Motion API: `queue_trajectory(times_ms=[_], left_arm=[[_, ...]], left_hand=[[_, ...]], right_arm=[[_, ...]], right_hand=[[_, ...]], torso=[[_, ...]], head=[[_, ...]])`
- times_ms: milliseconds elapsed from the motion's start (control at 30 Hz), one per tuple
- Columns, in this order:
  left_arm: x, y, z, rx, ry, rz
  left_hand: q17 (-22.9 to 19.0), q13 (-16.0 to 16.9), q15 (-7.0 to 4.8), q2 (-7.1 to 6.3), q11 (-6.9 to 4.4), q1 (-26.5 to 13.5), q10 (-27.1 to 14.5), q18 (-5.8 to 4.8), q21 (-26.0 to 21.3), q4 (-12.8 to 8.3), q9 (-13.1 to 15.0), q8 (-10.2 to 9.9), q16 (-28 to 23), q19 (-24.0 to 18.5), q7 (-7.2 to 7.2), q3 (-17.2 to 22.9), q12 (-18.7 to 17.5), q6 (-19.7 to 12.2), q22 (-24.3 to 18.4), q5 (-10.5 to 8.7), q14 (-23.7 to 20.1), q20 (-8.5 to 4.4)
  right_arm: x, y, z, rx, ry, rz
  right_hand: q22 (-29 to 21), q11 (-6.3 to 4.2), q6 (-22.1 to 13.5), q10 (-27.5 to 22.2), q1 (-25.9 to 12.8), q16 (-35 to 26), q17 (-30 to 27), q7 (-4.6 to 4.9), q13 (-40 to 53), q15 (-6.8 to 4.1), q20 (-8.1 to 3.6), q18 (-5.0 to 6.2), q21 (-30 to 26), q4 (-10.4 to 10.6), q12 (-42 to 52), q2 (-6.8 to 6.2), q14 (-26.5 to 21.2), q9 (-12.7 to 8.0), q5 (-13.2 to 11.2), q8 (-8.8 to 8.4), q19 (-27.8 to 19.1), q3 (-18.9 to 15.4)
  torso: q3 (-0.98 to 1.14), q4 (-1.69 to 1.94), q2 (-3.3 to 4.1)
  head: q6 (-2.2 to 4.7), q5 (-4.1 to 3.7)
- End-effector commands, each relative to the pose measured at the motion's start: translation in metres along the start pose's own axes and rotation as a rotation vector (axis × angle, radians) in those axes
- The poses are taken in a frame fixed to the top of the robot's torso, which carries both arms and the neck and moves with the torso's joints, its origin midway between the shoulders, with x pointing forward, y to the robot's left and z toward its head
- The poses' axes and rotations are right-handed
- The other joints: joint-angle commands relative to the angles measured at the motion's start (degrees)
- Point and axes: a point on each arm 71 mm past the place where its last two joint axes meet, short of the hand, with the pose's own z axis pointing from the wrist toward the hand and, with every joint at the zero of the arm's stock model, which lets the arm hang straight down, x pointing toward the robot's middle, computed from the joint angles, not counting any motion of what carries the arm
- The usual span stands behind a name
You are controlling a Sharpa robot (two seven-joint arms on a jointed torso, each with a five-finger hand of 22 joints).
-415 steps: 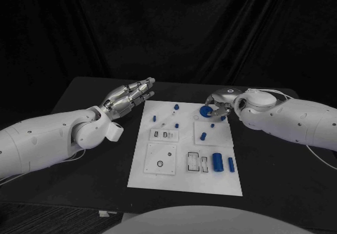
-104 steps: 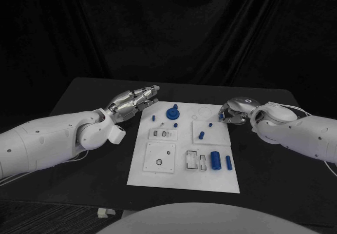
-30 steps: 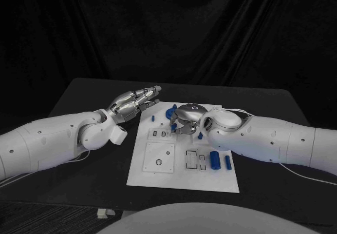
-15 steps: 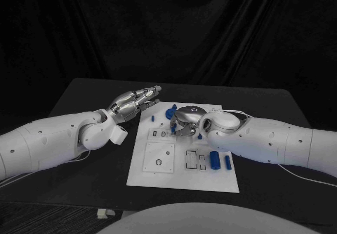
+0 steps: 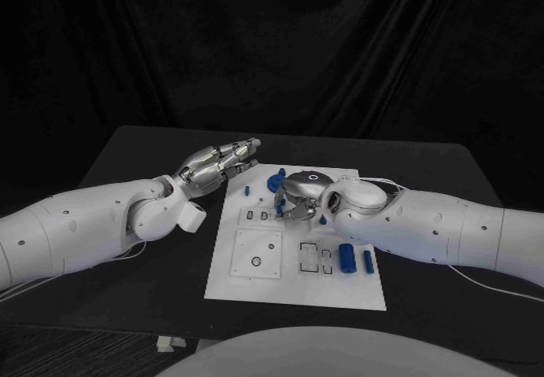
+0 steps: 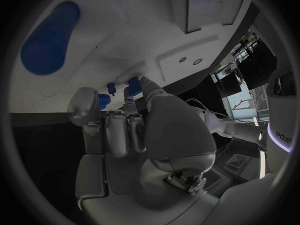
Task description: Assemble the parts on the task board
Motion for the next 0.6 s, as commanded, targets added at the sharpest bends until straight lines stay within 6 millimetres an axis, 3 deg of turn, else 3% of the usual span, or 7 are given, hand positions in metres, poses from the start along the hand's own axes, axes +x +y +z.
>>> queue_trajectory(times_ms=[33, 600], left_arm=[[0.0017, -0.0001, 0.0011, 0.010, 0.011, -0.009], [0.0010, 0.0006, 0.0009, 0.007, 0.009, -0.009]], left_hand=[[-0.1, 0.0, 0.38, -0.09, 0.39, -0.1, 0.1, 0.79, -0.3, 0.0, 0.1, 0.2, -0.2, 0.1, 0.21, 0.2, -0.2, -0.1, -0.1, 0.21, 0.1, 0.28], [-0.1, 0.0, 0.38, -0.09, 0.39, -0.1, 0.1, 0.79, -0.3, 0.0, 0.1, 0.2, -0.2, 0.1, 0.21, 0.2, -0.2, -0.1, -0.1, 0.21, 0.1, 0.28]], right_arm=[[0.0061, -0.0009, -0.0008, 0.014, 0.029, -0.006], [0.0098, -0.0020, -0.0014, 0.018, 0.052, -0.006]], right_hand=[[7.0, 0.41, -0.8, 6.1, -0.4, -0.4, 10.3, 0.06, 15.1, 0.48, 0.17, 0.53, -0.4, 0.0, 0.2, -0.30, 4.9, -0.1, -0.5, -0.58, -0.3, -0.5], [6.9, 0.24, -4.3, 6.1, -1.4, -0.6, 10.1, 0.57, 15.1, 0.38, 0.19, 0.62, -1.1, 0.4, 0.2, -1.10, 4.9, -0.5, -3.2, -3.00, -0.2, -1.6]], torso=[[-0.01, -0.03, -0.01], [0.02, -0.02, 0.02]], head=[[-0.01, 0.00], [-0.01, 0.05]])
